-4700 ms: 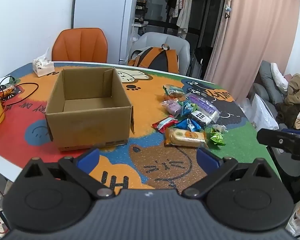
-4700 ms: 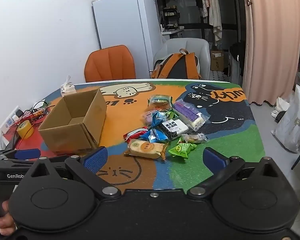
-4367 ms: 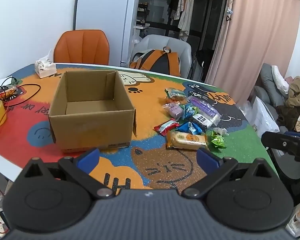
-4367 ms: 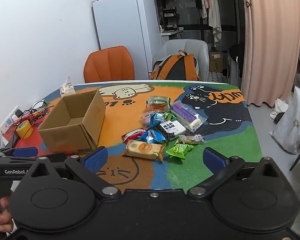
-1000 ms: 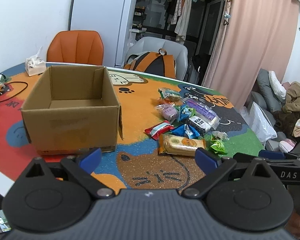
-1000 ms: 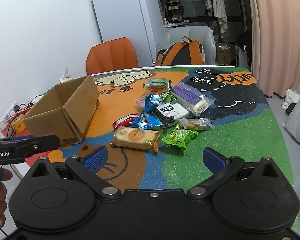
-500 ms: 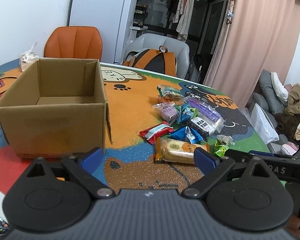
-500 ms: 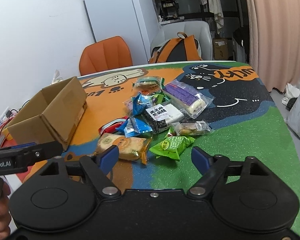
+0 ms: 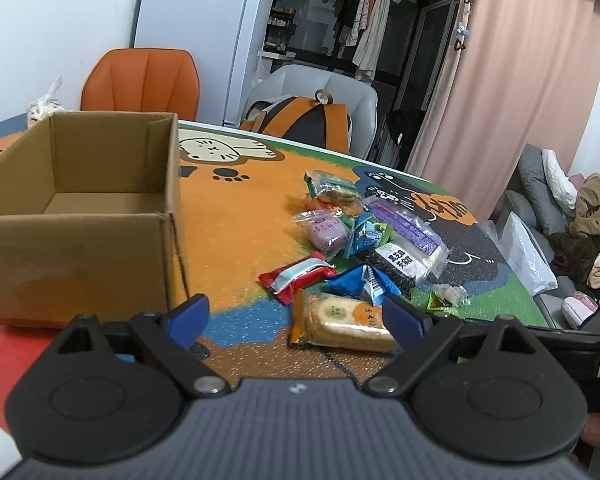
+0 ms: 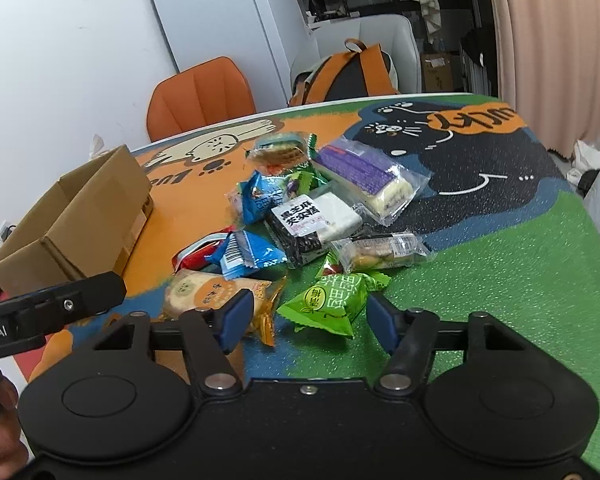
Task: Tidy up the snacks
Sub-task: 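Lower the left tool onto the cream cake bun while the right tool approaches the green candy packet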
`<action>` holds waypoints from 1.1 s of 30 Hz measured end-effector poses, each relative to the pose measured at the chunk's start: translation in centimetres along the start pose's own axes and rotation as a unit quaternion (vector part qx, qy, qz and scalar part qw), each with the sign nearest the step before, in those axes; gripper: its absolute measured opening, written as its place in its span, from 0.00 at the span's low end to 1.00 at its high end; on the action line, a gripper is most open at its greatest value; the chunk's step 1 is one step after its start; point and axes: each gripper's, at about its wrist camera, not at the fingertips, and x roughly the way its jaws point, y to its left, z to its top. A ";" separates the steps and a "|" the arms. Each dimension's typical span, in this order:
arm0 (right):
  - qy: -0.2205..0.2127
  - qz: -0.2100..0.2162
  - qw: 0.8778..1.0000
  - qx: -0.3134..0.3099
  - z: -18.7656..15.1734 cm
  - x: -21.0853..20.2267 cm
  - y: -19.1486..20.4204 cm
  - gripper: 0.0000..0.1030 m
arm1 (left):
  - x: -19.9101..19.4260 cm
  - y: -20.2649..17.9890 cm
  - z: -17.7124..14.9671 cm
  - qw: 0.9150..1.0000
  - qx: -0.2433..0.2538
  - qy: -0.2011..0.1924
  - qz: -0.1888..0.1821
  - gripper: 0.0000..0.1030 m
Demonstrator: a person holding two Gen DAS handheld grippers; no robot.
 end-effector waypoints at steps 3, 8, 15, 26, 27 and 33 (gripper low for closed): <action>0.003 0.001 1.000 0.005 0.1 0.6 -0.3 0.48 | 0.6 -0.4 0.0 1.000 0.001 0.004 0.000 0.90; 0.004 0.002 1.000 0.011 0.0 0.9 -0.9 0.43 | 1.3 -1.2 0.1 1.000 0.001 0.005 0.001 0.90; 0.002 -0.002 1.000 0.022 -0.3 -0.3 -2.2 0.41 | 2.7 -3.0 -0.1 1.000 0.009 0.010 -0.002 0.91; -0.002 -0.008 1.000 0.019 -0.5 -1.3 -3.2 0.41 | 4.9 -5.0 -0.6 0.999 0.044 0.022 0.021 0.93; -0.002 -0.009 1.000 0.018 -0.5 -1.3 -3.2 0.41 | 5.1 -5.1 -0.7 0.998 0.048 0.022 0.024 0.93; -0.002 -0.021 1.000 0.010 -0.6 -1.3 -3.3 0.44 | 6.2 -5.2 -1.4 0.998 0.053 0.033 0.031 0.93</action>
